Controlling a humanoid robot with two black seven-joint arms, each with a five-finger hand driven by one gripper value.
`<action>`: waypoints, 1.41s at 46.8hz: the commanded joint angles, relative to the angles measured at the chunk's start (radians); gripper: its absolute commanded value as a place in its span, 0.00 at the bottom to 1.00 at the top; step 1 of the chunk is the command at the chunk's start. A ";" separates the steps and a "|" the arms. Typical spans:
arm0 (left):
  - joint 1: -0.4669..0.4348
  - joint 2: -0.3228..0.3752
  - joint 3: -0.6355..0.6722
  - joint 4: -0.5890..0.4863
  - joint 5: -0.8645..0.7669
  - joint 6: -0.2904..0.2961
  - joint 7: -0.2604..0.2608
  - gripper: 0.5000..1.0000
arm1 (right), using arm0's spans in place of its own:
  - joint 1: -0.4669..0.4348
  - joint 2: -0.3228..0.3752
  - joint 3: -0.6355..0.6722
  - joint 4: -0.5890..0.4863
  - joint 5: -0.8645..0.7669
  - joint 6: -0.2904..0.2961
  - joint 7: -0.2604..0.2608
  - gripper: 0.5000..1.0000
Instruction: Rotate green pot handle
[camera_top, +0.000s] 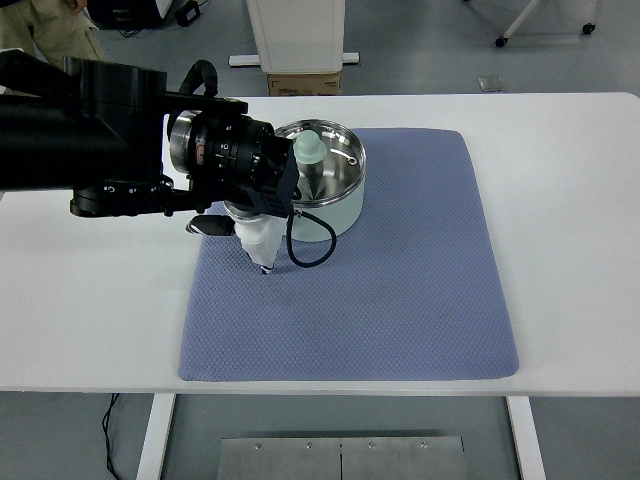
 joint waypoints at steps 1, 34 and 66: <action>0.000 -0.008 -0.011 -0.022 0.000 -0.002 0.000 1.00 | 0.000 0.000 -0.002 0.000 0.000 0.000 0.000 1.00; 0.057 -0.047 -0.267 0.076 -0.650 0.009 0.000 1.00 | 0.000 0.000 0.001 0.000 0.000 0.000 0.000 1.00; 0.109 -0.039 -0.175 0.461 -1.692 0.078 0.000 1.00 | 0.000 0.000 -0.002 0.000 0.000 0.000 0.000 1.00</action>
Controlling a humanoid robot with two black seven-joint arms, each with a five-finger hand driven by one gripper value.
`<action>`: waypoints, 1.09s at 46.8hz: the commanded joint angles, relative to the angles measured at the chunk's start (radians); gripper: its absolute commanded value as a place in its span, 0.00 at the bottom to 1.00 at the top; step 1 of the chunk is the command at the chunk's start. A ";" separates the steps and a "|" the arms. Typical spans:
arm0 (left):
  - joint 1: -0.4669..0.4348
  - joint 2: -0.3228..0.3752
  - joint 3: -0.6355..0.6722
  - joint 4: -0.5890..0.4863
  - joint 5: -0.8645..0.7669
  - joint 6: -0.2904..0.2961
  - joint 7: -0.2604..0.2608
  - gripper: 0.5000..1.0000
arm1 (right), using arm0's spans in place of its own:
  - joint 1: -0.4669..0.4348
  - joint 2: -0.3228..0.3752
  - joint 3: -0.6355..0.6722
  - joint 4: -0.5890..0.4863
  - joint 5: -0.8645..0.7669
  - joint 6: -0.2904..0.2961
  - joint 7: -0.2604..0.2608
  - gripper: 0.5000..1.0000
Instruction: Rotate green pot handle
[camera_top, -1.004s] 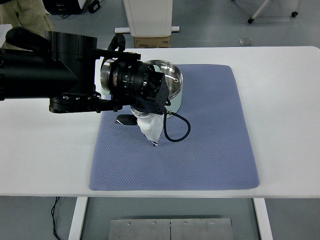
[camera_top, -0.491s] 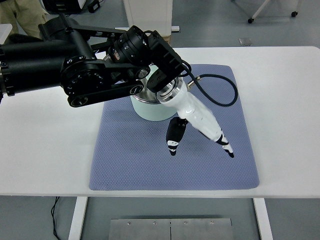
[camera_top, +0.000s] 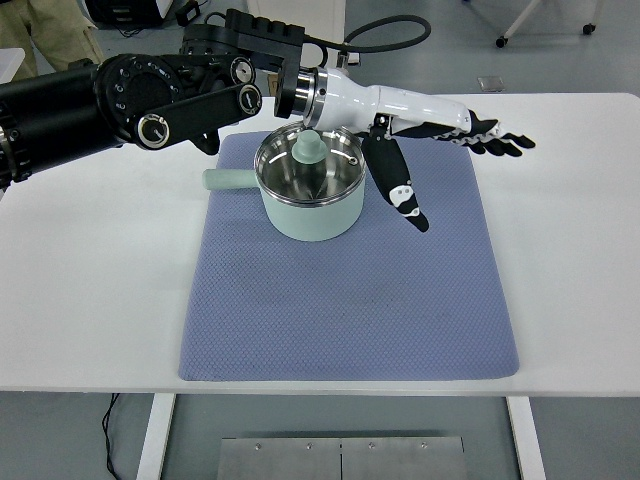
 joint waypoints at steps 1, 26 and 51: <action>0.000 -0.001 0.034 0.038 -0.061 -0.001 0.000 1.00 | 0.000 0.000 0.002 0.000 0.000 0.000 0.000 1.00; 0.083 -0.003 0.071 0.217 -0.131 0.079 0.046 1.00 | 0.000 0.000 0.002 0.000 0.000 0.000 0.000 1.00; 0.143 -0.001 0.070 0.220 -0.371 0.165 0.068 1.00 | 0.000 0.000 0.003 0.000 0.000 0.000 0.000 1.00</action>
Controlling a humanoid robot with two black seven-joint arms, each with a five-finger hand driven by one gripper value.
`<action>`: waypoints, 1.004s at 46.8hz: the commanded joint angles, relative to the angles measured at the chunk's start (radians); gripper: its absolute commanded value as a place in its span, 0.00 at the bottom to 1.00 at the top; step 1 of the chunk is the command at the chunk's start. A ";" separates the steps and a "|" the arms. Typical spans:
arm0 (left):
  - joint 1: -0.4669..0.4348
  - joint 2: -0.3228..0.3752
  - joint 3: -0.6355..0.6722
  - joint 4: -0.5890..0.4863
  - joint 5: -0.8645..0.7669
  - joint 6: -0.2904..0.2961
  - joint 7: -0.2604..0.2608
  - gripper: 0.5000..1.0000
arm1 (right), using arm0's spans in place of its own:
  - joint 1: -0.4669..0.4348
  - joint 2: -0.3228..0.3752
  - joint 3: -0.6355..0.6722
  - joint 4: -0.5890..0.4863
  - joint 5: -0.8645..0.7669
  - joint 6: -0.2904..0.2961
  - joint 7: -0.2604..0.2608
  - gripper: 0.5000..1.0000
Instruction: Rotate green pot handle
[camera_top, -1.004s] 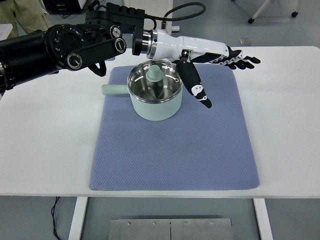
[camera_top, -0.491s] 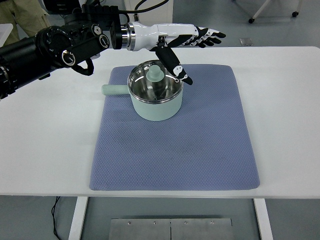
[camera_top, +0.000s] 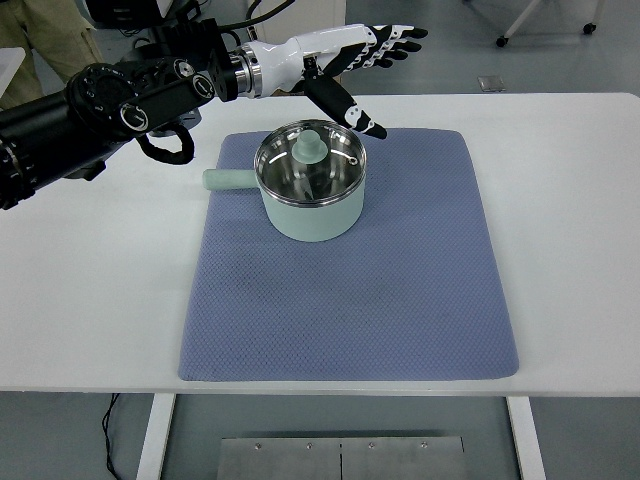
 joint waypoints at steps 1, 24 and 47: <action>0.020 0.000 0.000 0.000 -0.024 0.002 0.000 1.00 | 0.000 0.000 -0.001 0.000 0.000 0.000 0.000 1.00; 0.099 0.006 -0.008 0.004 -0.316 -0.020 0.008 1.00 | 0.000 0.000 0.002 0.000 0.000 0.000 0.000 1.00; 0.211 0.106 -0.041 0.011 -0.598 -0.012 0.006 1.00 | 0.000 0.000 0.002 0.000 0.000 0.000 0.000 1.00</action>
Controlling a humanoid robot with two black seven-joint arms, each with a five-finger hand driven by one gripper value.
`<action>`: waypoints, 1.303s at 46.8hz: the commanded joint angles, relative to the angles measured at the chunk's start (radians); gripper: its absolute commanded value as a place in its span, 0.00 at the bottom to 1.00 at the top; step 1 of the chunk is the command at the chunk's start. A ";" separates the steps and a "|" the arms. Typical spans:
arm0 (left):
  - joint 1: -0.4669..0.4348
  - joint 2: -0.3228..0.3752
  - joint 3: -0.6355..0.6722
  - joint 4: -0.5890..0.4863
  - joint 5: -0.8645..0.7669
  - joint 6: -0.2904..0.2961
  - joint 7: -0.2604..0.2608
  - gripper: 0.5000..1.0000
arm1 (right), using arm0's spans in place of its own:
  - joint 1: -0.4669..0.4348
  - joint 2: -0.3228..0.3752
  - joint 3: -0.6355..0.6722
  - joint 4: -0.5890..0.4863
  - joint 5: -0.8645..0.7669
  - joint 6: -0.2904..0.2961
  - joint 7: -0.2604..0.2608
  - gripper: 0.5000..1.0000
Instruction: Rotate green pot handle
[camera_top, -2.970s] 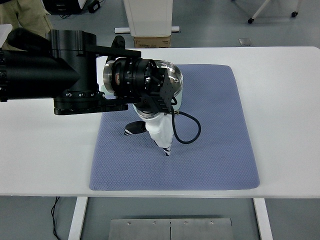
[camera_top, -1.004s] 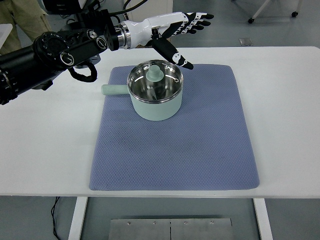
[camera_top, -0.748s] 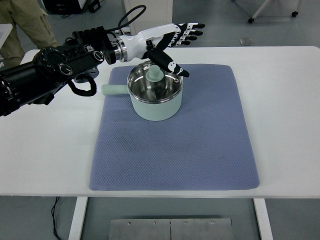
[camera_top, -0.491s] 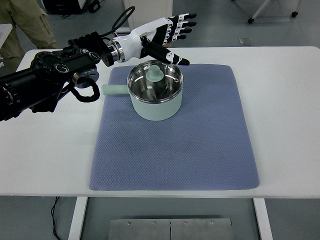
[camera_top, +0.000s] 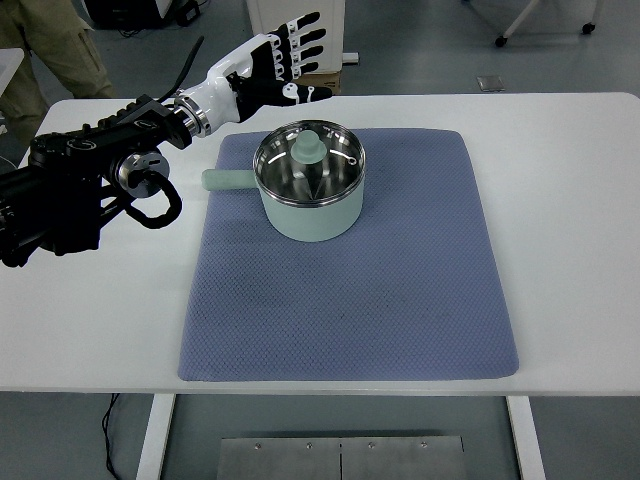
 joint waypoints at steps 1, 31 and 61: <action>0.016 0.024 -0.018 0.002 -0.019 0.000 -0.001 1.00 | 0.000 0.000 0.001 0.000 0.000 0.000 0.000 1.00; 0.268 0.116 -0.332 0.002 -0.036 0.089 0.005 1.00 | 0.000 0.000 -0.002 0.000 0.000 0.000 0.000 1.00; 0.344 0.091 -0.423 0.000 -0.038 0.138 0.005 1.00 | 0.000 0.000 0.001 0.000 0.000 0.000 0.000 1.00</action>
